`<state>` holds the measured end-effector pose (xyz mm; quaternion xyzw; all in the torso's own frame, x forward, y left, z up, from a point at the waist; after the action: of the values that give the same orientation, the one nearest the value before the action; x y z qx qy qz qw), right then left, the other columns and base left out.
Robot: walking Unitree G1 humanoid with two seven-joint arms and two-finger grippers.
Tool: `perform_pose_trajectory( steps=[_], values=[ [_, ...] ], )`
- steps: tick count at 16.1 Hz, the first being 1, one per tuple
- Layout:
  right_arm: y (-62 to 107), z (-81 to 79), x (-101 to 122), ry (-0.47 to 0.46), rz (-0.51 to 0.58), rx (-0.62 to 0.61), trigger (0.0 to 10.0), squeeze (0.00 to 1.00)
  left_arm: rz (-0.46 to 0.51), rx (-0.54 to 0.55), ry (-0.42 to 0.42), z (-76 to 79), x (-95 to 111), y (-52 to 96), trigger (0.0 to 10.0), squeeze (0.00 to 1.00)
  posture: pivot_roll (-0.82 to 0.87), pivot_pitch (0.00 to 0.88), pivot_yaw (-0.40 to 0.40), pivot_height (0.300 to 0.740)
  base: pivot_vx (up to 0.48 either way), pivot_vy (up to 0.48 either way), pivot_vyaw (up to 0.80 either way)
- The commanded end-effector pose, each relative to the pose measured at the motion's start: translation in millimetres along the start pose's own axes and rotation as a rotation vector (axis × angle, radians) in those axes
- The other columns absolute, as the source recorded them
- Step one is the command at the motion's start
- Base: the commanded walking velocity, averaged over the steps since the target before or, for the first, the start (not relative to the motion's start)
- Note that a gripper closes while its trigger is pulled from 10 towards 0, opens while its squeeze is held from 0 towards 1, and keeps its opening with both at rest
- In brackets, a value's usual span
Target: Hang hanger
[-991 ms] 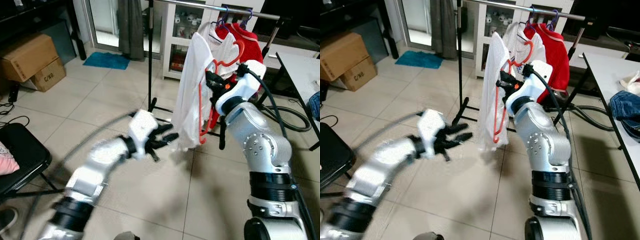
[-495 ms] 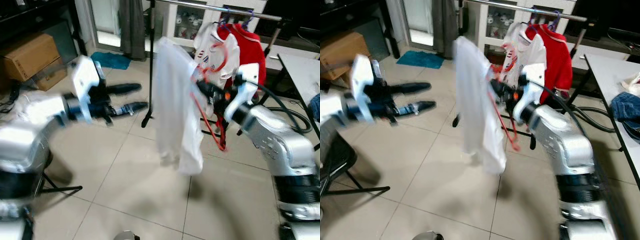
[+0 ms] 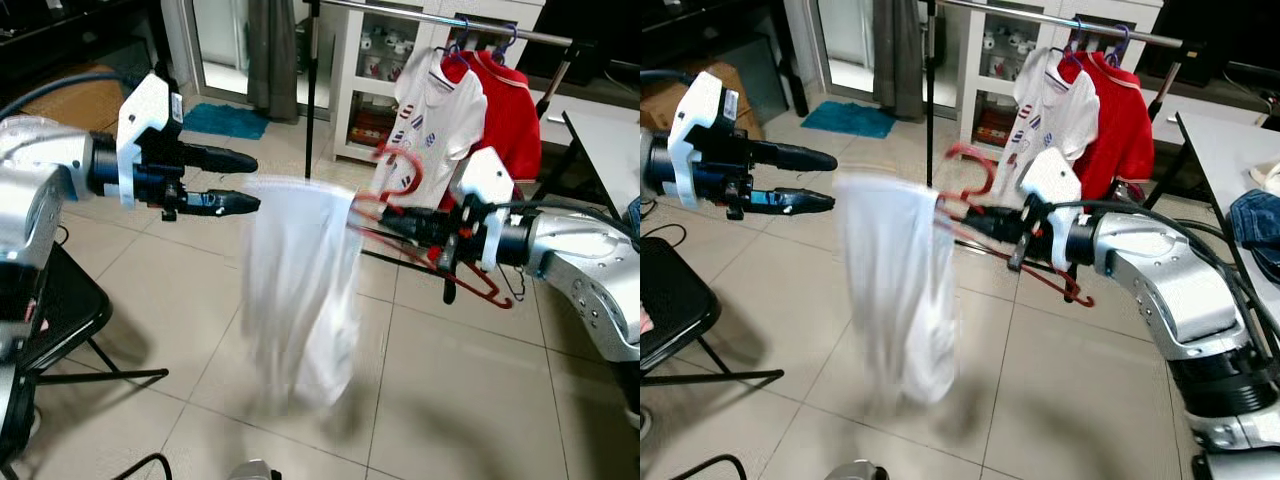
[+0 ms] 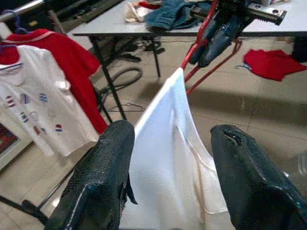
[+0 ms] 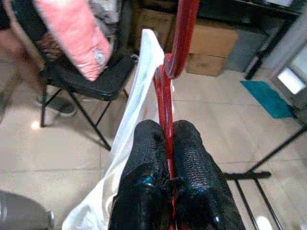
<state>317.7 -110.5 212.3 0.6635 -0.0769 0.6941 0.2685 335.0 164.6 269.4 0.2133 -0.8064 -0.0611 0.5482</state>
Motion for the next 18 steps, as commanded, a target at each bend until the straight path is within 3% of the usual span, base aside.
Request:
perform_pose_trajectory(
  steps=[1,4,8,14,15,16,17,18],
  values=[
    [1.8,-6.6,9.6,0.08,0.003,0.03,10.0,0.0,-0.022,-0.048,-0.02,1.4,-2.1,-6.3,10.0,0.0,0.1,0.0,-0.017,0.74,0.0,0.0,0.0],
    [-1.5,-19.7,9.5,0.131,-0.027,0.09,10.0,0.0,-0.014,-0.079,-0.008,0.3,-8.8,-15.6,10.0,0.0,0.09,0.0,-0.013,0.74,0.0,0.0,0.0],
    [-5.3,-33.9,9.7,0.161,-0.042,0.163,10.0,0.0,-0.075,-0.196,0.029,12.2,-33.9,-23.2,10.0,0.0,0.09,0.0,-0.013,0.74,0.0,0.0,0.0],
    [-12.6,-40.1,8.0,0.168,-0.056,0.196,10.0,0.0,-0.017,-0.305,0.063,25.0,-27.7,-40.1,10.0,0.0,0.09,0.0,-0.013,0.74,0.0,0.0,0.0],
    [-13.1,-40.8,7.5,0.167,-0.059,0.199,10.0,0.0,-0.038,-0.313,0.062,26.7,-31.9,-41.1,5.5,0.0,0.09,0.0,-0.012,0.74,0.0,0.0,0.0],
    [-13.3,-41.2,7.6,0.167,-0.058,0.201,10.0,0.0,-0.054,-0.318,0.061,28.0,-35.1,-41.2,2.4,0.0,0.09,0.0,-0.012,0.74,0.0,0.0,0.0],
    [-13.5,-41.6,7.7,0.167,-0.058,0.202,10.0,0.0,-0.069,-0.323,0.06,29.2,-38.0,-41.1,0.4,0.0,0.09,0.0,-0.012,0.74,0.0,0.0,0.0],
    [-14.3,-42.3,8.6,0.168,-0.056,0.206,10.0,0.0,-0.107,-0.346,0.066,33.7,-44.3,-40.6,0.0,0.0,0.09,0.0,-0.01,0.74,0.0,0.0,0.0]
  ],
)
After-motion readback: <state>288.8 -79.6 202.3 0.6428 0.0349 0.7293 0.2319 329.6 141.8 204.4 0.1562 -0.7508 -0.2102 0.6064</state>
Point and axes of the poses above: a point about 5 cm out from each wrist's last joint towards the gripper, its own y axis pointing back from the gripper into the wrist, its own x axis along the axis of the wrist's last joint, z = x × y, the point moved 5 cm from there along -y, pointing out of the wrist towards the gripper, and after that the axes turned 8 degrees about -y, right-handed, at the moved point
